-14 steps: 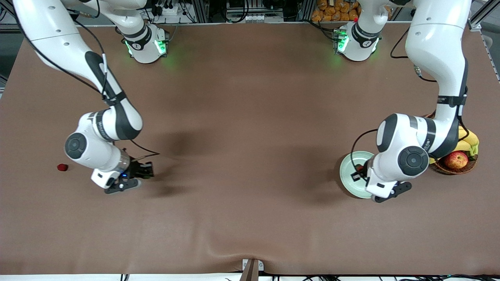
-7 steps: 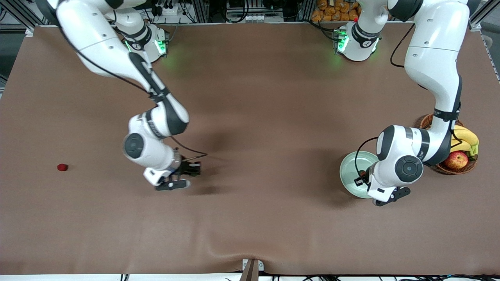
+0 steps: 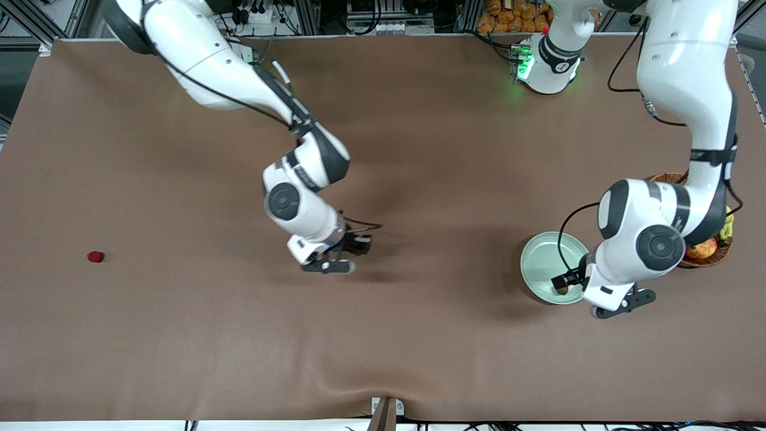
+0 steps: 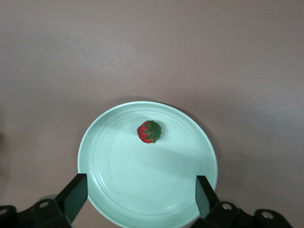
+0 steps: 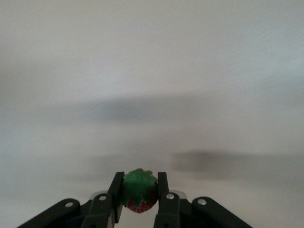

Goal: Collect all strawberries into plate
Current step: 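Drop the strawberry onto the plate while the right gripper carries another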

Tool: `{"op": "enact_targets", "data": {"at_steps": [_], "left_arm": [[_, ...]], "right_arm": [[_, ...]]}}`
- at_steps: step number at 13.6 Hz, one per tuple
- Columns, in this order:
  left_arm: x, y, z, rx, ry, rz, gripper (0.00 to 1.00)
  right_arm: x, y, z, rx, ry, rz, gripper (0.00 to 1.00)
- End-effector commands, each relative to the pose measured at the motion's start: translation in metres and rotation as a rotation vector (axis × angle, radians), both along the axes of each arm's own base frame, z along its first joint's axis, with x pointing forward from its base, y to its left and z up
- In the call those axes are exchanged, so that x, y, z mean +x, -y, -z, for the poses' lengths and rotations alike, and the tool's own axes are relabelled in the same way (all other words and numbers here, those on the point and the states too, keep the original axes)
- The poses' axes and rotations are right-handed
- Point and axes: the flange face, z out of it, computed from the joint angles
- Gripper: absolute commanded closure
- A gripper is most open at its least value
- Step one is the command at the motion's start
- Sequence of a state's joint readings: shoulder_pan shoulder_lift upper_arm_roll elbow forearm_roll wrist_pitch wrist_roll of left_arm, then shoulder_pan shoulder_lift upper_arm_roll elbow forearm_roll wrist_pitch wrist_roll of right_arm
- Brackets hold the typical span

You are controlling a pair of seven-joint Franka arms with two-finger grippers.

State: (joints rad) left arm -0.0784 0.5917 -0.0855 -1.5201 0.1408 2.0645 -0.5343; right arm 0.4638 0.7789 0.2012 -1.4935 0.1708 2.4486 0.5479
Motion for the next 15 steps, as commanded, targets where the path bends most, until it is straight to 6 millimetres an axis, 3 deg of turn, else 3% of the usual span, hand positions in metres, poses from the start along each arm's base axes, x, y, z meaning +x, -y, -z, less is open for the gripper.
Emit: {"op": "enact_targets", "data": {"at_steps": [1, 5, 6, 7, 8, 9, 12, 14, 15], "left_arm": [[-0.006, 0.009, -0.033, 0.026, 0.013, 0.029, 0.0], [-0.022, 0.036, -0.062, 0.038, -0.03, 0.065, 0.0], [-0.025, 0.049, -0.056, 0.029, -0.039, 0.076, 0.0], [-0.028, 0.063, -0.05, 0.025, -0.05, 0.109, 0.0], [-0.03, 0.073, -0.041, 0.024, -0.062, 0.122, 0.0], [-0.031, 0.079, -0.038, 0.019, -0.061, 0.131, 0.0], [-0.042, 0.123, -0.034, 0.001, -0.058, 0.171, 0.0], [-0.047, 0.148, -0.022, -0.027, -0.05, 0.134, 0.0], [-0.053, 0.17, -0.019, -0.041, -0.032, 0.109, 0.0]], "right_arm": [[-0.006, -0.04, 0.012, 0.049, 0.039, 0.017, 1.0], [-0.022, -0.077, 0.042, 0.098, 0.082, 0.042, 1.0], [-0.028, -0.085, 0.046, 0.1, 0.075, 0.046, 1.0], [-0.032, -0.089, 0.049, 0.102, 0.075, 0.045, 0.94], [-0.031, -0.089, 0.049, 0.098, 0.08, 0.038, 0.37], [-0.034, -0.093, 0.045, 0.105, 0.098, 0.032, 0.0], [-0.023, -0.073, 0.009, 0.102, 0.123, 0.046, 0.0], [-0.004, -0.037, -0.02, 0.082, 0.109, 0.082, 0.0], [0.007, -0.015, -0.036, 0.061, 0.086, 0.095, 0.0]]}}
